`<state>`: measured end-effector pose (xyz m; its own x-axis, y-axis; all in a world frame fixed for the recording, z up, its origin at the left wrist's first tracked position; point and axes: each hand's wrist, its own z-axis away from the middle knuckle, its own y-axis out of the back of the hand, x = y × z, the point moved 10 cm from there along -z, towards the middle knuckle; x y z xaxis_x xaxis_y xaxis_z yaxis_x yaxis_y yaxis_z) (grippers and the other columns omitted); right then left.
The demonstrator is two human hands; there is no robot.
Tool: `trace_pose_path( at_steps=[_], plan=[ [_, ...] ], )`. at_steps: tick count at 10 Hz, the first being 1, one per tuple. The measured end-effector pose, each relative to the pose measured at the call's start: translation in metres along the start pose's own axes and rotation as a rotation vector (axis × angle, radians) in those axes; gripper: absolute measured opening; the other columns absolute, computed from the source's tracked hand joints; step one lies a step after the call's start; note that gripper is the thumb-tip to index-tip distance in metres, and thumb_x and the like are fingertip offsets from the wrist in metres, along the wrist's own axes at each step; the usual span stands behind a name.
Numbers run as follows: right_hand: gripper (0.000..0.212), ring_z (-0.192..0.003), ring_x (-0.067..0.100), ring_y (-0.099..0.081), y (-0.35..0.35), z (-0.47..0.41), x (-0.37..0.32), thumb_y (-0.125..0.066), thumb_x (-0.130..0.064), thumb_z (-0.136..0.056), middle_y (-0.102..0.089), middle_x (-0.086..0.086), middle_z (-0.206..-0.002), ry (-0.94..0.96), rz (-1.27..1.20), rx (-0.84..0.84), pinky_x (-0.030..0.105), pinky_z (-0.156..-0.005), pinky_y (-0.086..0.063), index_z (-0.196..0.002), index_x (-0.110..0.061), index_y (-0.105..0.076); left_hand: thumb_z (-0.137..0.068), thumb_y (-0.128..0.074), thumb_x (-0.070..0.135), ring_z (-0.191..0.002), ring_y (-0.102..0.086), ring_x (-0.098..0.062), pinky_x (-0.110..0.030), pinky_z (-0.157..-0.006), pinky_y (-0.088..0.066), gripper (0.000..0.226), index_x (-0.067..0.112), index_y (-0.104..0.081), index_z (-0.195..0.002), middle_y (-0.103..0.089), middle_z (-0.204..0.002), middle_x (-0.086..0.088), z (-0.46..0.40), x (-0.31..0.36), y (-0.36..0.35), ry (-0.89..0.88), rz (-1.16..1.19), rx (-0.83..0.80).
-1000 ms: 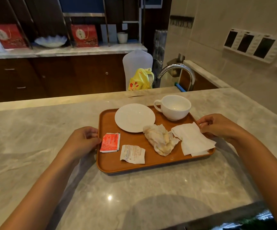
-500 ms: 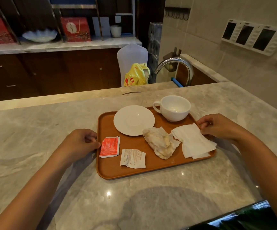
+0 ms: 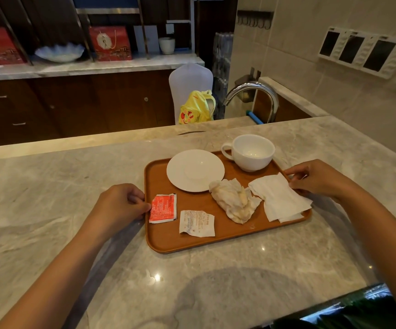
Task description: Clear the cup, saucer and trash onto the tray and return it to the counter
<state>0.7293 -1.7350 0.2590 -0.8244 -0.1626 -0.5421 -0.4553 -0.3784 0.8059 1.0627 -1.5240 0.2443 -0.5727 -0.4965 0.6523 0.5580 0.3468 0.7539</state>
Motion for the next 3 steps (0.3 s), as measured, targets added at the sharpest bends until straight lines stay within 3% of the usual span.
trace_pose_path(
  at_steps=[1, 2, 3],
  plan=[
    [0.03, -0.075, 0.012, -0.056, 0.002, 0.002, 0.006, -0.06, -0.013, -0.088, -0.064, 0.0, -0.087, 0.01, 0.02, 0.071, 0.026, -0.076, -0.045, -0.117, -0.015, -0.064, -0.083, -0.068, 0.022, -0.066, -0.062, -0.008, -0.02, -0.055, -0.045, 0.015, 0.013, -0.067, -0.095, -0.067, -0.072, 0.003, -0.002, -0.002, -0.003, -0.021, -0.032, -0.012],
    [0.028, -0.084, 0.014, -0.056, 0.007, 0.008, 0.009, -0.058, -0.019, -0.09, -0.067, 0.006, -0.105, 0.019, 0.02, 0.142, 0.026, -0.081, -0.045, -0.116, -0.015, -0.065, -0.087, -0.062, 0.026, -0.07, -0.06, -0.008, -0.024, -0.065, -0.047, 0.023, 0.013, -0.067, -0.105, -0.068, -0.082, 0.003, -0.001, 0.001, -0.001, -0.036, -0.051, -0.013],
    [0.029, -0.091, 0.02, -0.056, 0.015, 0.031, 0.014, -0.054, -0.017, -0.09, -0.064, 0.01, -0.116, 0.038, 0.105, 0.275, 0.023, -0.075, -0.045, -0.118, -0.013, -0.063, -0.091, -0.053, 0.033, -0.094, -0.06, -0.017, -0.032, -0.081, -0.048, 0.036, 0.018, -0.058, -0.123, -0.066, -0.114, -0.005, 0.012, 0.002, 0.005, -0.037, -0.157, 0.003]
  ],
)
